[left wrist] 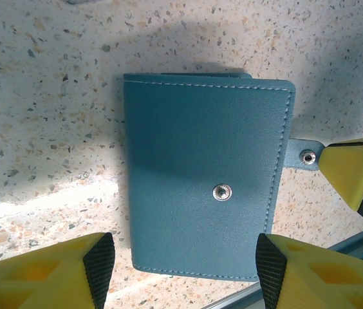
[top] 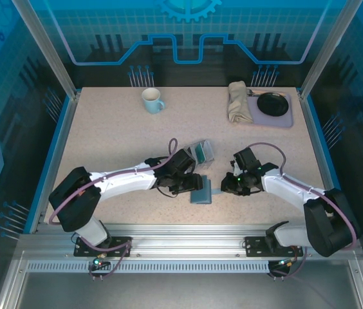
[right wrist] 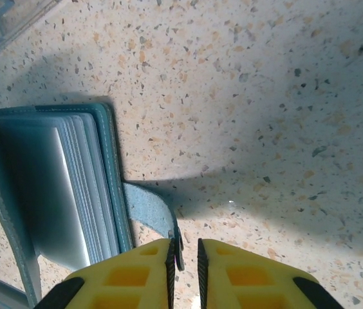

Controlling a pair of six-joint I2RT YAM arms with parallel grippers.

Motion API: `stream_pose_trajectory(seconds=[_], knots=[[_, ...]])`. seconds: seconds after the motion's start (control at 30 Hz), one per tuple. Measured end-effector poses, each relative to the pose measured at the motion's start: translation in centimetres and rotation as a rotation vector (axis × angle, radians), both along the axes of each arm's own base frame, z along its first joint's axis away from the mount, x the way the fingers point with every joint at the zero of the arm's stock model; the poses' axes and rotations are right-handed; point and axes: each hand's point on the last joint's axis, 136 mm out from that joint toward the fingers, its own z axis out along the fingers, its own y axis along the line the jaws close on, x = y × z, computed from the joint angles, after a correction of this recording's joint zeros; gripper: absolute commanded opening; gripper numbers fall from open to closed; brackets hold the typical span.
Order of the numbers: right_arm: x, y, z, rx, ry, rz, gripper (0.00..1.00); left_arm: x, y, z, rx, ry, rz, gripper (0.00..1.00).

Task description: Put the credit cards into the card holder

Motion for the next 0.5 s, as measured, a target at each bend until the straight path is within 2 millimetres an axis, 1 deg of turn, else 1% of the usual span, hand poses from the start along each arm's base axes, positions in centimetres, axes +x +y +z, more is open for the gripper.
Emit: stream_pose_trajectory(seconds=[0.17, 0.3, 0.47, 0.5], knots=[[-0.12, -0.09, -0.48, -0.006, 0.018, 0.001, 0.20, -0.02, 0.03, -0.29, 0.006, 0.005, 0.000, 0.63], [-0.17, -0.12, -0.68, -0.009, 0.026, 0.001, 0.17, -0.03, 0.03, -0.35, 0.007, 0.007, 0.002, 0.63], [-0.17, -0.13, -0.68, -0.010, 0.026, 0.001, 0.16, -0.04, 0.04, -0.47, 0.009, 0.010, 0.002, 0.63], [-0.17, -0.13, -0.68, -0.010, 0.026, 0.001, 0.15, -0.05, 0.04, -0.50, 0.010, 0.011, 0.002, 0.63]])
